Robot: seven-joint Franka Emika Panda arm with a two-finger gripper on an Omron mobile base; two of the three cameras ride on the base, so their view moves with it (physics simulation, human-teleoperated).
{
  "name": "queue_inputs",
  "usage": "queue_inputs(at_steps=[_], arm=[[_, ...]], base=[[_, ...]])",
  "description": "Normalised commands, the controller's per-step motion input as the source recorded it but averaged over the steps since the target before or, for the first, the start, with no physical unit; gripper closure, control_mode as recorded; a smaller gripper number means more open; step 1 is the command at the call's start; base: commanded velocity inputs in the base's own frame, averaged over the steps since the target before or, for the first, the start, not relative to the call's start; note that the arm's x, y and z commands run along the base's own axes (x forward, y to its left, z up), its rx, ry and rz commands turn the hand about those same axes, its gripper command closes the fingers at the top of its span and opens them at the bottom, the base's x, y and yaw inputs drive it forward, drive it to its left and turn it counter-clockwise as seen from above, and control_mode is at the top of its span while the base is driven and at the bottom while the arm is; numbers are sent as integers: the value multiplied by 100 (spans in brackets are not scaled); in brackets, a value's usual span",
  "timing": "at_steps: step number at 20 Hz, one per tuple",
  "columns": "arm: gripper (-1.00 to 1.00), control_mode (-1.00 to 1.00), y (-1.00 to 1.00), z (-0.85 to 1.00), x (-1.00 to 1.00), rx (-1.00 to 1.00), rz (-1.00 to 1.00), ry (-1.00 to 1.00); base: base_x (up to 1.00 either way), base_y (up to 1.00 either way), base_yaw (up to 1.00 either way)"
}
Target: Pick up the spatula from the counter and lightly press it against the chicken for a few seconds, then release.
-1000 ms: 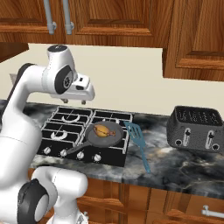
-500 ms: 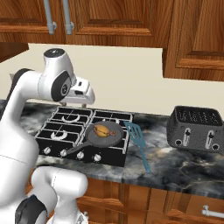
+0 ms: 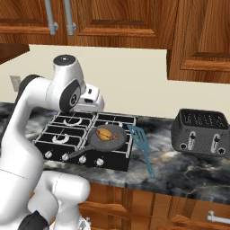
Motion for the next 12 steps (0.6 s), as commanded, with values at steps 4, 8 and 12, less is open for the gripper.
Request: queue_inputs(at_steps=[4,8,12], arm=[[-100,-100,-36,-6,-17,0,0,0],[-100,-100,-26,-21,-29,0,0,0],[-100,-100,-23,-31,-39,0,0,0]], base=[[0,0,0],[0,0,0],[0,0,0]])
